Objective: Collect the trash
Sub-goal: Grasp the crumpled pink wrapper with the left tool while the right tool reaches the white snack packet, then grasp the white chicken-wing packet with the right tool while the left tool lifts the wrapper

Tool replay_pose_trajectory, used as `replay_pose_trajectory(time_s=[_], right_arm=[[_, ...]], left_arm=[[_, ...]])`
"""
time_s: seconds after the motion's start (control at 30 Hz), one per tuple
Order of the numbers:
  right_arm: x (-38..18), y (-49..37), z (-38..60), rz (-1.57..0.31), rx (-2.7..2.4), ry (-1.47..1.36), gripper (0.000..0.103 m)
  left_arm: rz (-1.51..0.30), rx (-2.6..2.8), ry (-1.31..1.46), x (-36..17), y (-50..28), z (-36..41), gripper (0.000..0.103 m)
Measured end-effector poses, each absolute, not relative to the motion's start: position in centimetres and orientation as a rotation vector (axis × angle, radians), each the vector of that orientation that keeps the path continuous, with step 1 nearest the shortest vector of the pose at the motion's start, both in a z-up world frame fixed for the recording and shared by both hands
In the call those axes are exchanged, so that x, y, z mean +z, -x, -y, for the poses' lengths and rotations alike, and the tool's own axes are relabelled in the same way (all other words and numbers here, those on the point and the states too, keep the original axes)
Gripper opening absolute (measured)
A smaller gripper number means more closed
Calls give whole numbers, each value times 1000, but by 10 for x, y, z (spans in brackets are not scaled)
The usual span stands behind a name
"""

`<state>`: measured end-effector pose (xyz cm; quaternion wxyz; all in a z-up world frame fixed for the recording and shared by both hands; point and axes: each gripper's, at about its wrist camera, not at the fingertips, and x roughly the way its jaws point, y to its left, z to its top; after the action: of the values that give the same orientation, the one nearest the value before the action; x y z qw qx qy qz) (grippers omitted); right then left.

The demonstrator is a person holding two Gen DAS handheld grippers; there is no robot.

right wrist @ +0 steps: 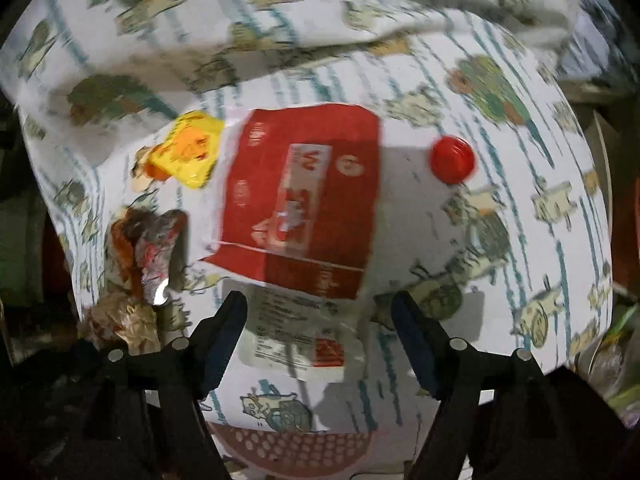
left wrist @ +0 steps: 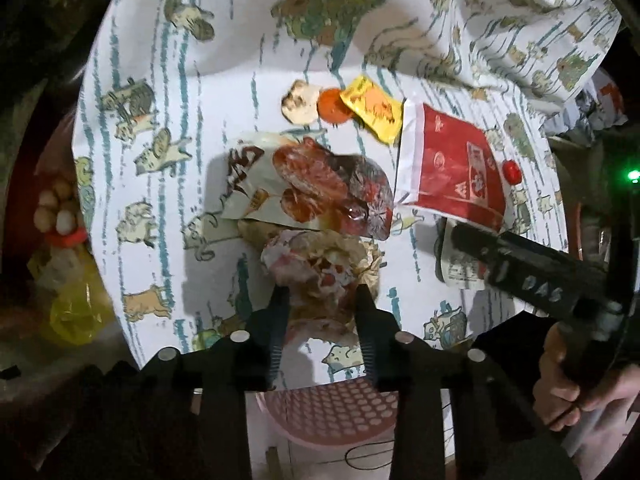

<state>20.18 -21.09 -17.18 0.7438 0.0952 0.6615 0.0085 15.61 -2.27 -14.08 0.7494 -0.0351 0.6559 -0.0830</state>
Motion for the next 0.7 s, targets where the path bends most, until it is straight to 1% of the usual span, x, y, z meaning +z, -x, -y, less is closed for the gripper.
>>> replay_pose_trajectory(time_s=[0.03, 0.1, 0.13, 0.17, 0.23, 0.27, 0.3, 0.43, 0.6, 0.7], right_arm=[[-173, -202, 207, -1445, 2, -178, 83], [-179, -204, 204, -1450, -38, -131, 83], [-183, -205, 203, -1456, -52, -119, 84], [-184, -206, 201, -1450, -60, -98, 85], [-187, -209, 201, -1441, -63, -82, 83], [-187, -209, 203, -1432, -70, -85, 72], [-184, -210, 205, -1415, -72, -88, 66], [-172, -211, 222, -1425, -44, -169, 66], [-145, -207, 240, -1376, 16, -212, 66], [-127, -190, 250, -1349, 54, -226, 66]], left_arm=[[-1427, -188, 80, -138, -156, 21, 26], [-1414, -203, 89, -132, -154, 19, 22], [-1404, -212, 91, -128, -153, 19, 16], [-1389, -221, 87, -123, -151, 19, 12], [-1341, -247, 67, -110, -144, 19, 11], [-1316, -257, 60, -104, -141, 19, 10], [-1286, -262, 57, -96, -137, 18, 10], [-1210, -298, 112, -72, -130, 10, 10], [-1109, -283, 114, -49, -120, 8, 10], [-1046, -207, 118, -36, -108, 7, 10]])
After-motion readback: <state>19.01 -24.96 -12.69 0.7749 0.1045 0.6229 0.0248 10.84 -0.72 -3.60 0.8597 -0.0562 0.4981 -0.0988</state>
